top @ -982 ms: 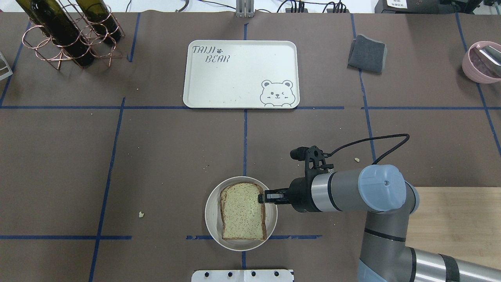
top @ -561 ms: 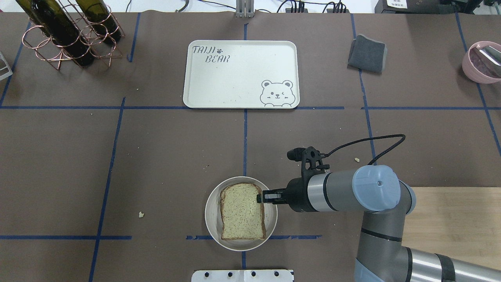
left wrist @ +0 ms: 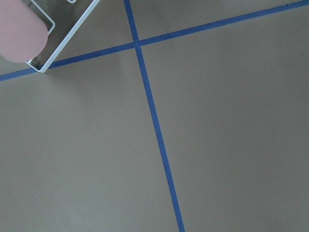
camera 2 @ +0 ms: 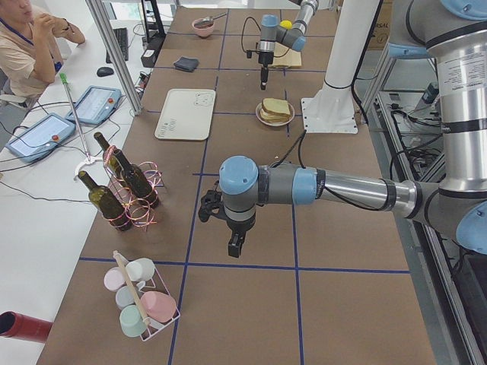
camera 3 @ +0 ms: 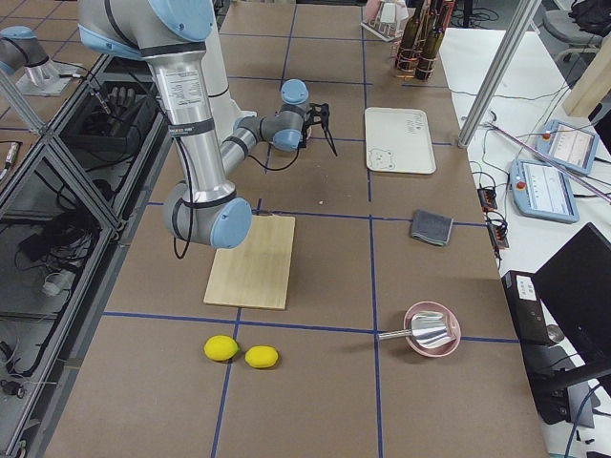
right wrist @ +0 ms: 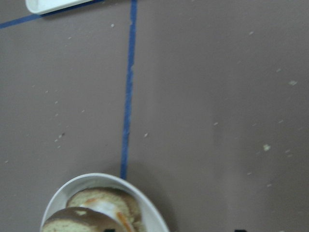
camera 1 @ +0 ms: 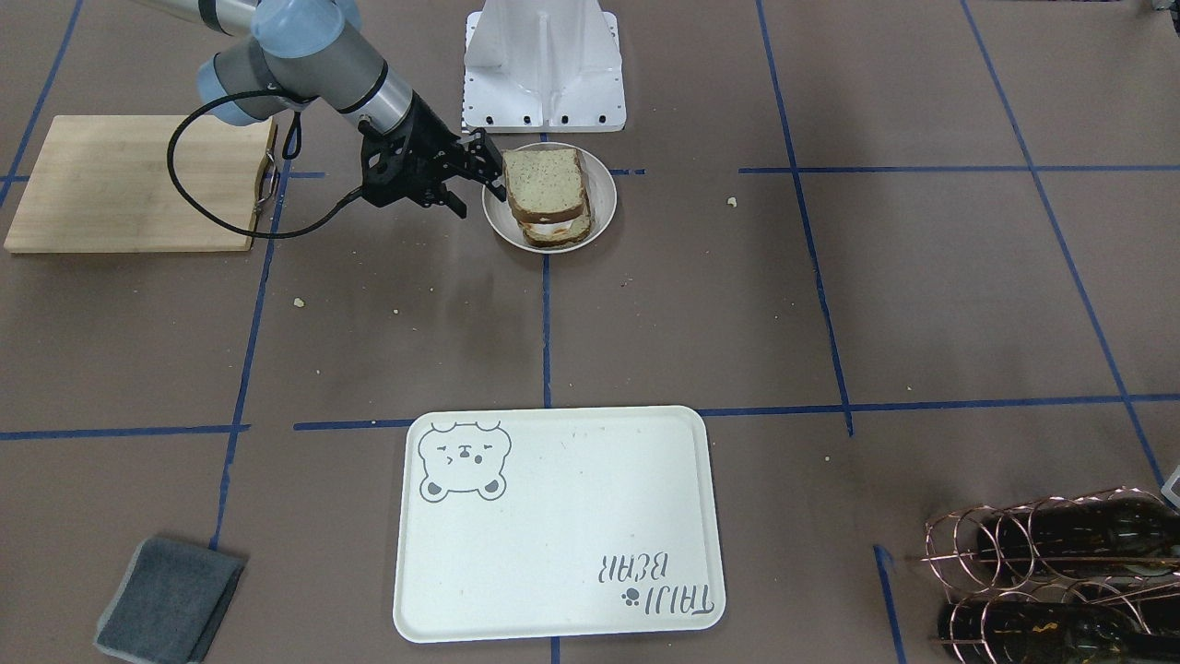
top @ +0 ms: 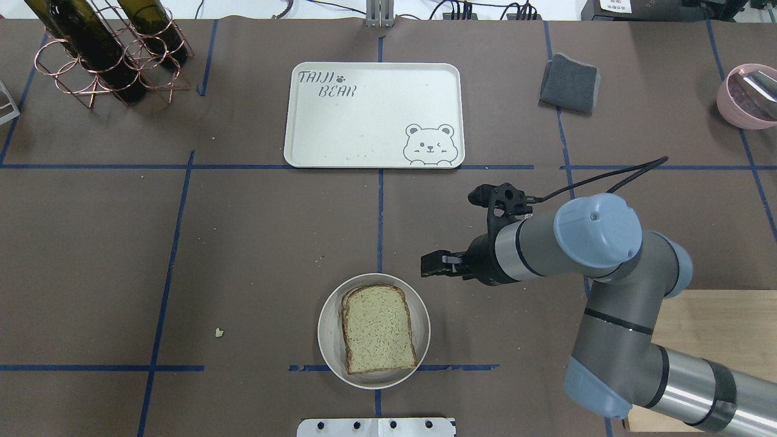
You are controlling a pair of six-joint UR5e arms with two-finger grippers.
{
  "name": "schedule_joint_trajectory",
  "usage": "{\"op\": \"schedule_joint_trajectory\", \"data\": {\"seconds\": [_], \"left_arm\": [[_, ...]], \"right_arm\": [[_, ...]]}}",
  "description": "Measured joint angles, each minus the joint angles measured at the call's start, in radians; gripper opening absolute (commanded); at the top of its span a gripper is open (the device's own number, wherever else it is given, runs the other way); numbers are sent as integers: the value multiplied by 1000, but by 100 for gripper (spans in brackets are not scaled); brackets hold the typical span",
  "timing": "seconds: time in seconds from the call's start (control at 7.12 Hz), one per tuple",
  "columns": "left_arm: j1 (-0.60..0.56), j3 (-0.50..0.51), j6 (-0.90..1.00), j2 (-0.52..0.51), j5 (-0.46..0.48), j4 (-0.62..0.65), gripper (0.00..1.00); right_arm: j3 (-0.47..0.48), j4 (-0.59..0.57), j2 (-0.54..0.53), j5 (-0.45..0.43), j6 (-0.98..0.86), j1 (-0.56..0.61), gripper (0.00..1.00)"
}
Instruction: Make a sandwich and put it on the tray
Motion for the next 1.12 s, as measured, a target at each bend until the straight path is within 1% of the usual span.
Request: {"op": "schedule_joint_trajectory", "data": {"seconds": [0.28, 0.42, 0.56, 0.7, 0.98, 1.12], "left_arm": [[0, -5, 0, -23, 3, -5, 100], [1, -6, 0, -41, 8, -9, 100], [7, -5, 0, -65, 14, -16, 100], [14, -11, -1, -99, 17, -20, 100], [17, -29, -8, -177, 16, -43, 100], [16, -29, -11, -210, 13, -73, 100]], "right_arm": [[70, -279, -12, 74, -210, 133, 100], [96, -366, -46, 99, -351, 198, 100], [110, -404, -113, 113, -518, 271, 100], [115, -415, -202, 138, -712, 368, 100], [112, -425, -395, 252, -1097, 617, 100], [106, -427, -480, 281, -1201, 716, 100]]}}
